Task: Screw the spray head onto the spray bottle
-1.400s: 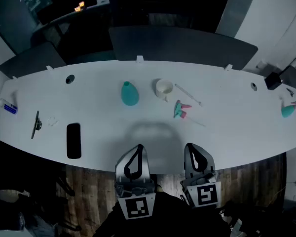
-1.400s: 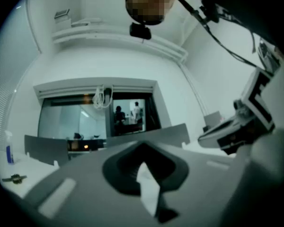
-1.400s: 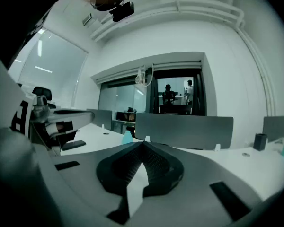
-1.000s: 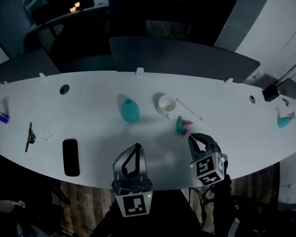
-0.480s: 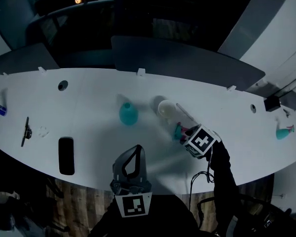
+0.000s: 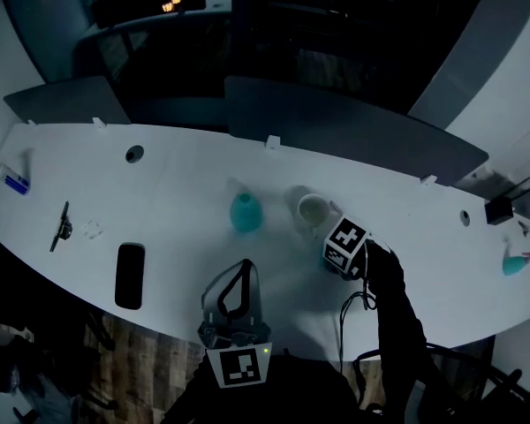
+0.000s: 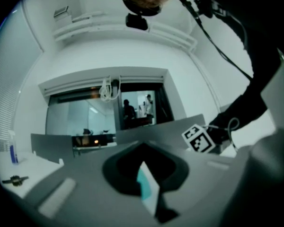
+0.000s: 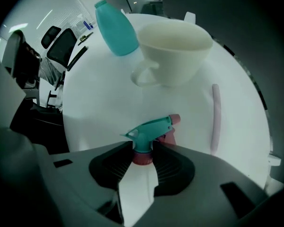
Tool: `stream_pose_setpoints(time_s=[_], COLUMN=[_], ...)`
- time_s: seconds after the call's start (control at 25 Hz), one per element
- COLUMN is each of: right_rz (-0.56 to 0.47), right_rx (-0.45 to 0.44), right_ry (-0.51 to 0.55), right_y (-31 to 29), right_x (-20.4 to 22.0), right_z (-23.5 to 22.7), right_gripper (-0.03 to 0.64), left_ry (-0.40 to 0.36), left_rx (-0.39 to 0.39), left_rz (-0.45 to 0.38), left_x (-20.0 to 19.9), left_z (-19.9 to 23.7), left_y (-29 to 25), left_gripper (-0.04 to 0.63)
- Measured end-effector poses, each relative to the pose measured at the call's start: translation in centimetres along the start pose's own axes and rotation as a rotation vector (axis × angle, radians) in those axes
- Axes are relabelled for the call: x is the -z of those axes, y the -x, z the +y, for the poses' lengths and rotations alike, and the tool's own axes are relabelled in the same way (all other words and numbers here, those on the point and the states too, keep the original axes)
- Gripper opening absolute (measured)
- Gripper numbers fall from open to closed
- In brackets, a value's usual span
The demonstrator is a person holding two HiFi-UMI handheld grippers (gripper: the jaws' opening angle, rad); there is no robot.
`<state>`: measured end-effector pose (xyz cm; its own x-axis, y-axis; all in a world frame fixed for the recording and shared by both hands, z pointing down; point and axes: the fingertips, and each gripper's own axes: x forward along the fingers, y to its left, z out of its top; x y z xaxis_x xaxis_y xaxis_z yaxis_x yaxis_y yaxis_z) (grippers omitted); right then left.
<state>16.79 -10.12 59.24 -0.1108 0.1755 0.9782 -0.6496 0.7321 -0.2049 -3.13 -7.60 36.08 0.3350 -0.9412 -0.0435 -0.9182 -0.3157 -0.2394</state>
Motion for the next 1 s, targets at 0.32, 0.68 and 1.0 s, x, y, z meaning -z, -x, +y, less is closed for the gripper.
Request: stream_pose_setpoints(time_s=[0.32,0.68,1.0], right_rz=[-0.001,-0.527,-1.116], right_rx=[0.035,0.039,0.102], right_ry=[0.048,-0.137,-0.106], right_y=[-0.4,2.6,13.0], right_x=[0.2,-1.0,-4.5], right_z=[0.1,1.4,5.5], right_gripper=[0.133,0.132,0.132], left_ry=[-0.004,-0.031,-0.049], left_rx=[-0.037,-0.055,-0.054], left_rz=[0.030,0.068,0.066], left_x=[0.8,1.7,1.9], left_z=[0.8,1.8,2.3], left_y=[0.2,0.8,0.2], left_gripper=[0.003,0.003,0.003])
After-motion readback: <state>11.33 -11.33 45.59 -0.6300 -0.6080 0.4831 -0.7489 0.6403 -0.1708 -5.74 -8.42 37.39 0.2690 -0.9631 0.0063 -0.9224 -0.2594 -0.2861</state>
